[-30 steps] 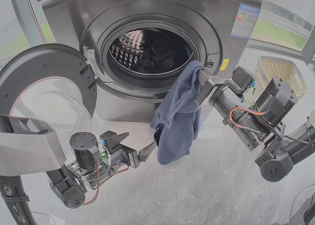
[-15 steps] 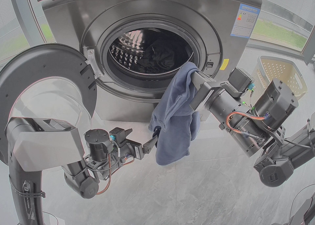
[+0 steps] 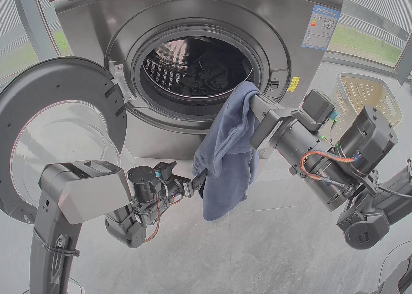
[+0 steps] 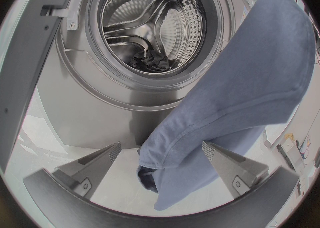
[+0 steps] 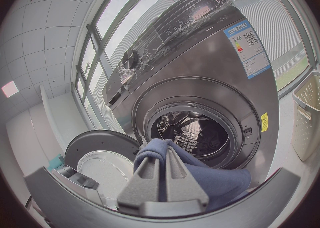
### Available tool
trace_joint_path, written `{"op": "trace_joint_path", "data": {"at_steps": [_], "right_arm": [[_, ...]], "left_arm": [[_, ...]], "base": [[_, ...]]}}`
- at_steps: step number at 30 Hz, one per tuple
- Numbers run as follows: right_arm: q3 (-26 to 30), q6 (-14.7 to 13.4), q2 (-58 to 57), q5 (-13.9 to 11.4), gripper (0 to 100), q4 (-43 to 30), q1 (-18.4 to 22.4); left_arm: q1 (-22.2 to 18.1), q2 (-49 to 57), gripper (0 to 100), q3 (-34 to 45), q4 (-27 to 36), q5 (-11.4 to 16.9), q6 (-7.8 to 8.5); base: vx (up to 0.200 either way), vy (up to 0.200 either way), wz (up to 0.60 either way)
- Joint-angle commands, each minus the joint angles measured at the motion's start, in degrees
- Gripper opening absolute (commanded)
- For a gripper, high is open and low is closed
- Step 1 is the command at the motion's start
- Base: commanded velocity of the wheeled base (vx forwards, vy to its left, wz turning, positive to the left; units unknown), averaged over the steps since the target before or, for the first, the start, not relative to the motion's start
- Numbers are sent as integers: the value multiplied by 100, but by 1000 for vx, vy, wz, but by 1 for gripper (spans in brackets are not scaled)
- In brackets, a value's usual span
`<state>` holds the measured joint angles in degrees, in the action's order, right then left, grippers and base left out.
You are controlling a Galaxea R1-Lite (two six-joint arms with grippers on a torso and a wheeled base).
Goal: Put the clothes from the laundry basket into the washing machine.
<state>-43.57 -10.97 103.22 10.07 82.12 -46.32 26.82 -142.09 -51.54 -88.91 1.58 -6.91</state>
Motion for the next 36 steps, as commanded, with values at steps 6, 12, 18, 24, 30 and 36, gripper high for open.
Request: {"op": "trace_joint_path", "data": {"at_steps": [6,12,18,24,30,36], "right_arm": [[-2,-1,-47,4,0,6,-87],[-2,-1,-39,4,0,6,-105],[6,-1,-39,4,0,6,-114],[15,-1,-39,4,0,6,-131],[15,-1,-39,4,0,6,-149],[165,-1,-30,4,0,24,-52]], "left_arm": [[-36,-987,100,-1016,-13,-123,190],[-36,-925,100,-726,-22,-106,225],[-54,-1110,100,-1200,14,-97,234],[-54,-1312,100,-1517,5,-115,234],[-80,-1347,0,-1605,-4,-141,217],[-116,-1207,0,-1657,-22,-167,181]], "base": [[0,0,0],[0,0,0],[0,0,0],[0,0,0],[0,0,0],[0,0,0]]}}
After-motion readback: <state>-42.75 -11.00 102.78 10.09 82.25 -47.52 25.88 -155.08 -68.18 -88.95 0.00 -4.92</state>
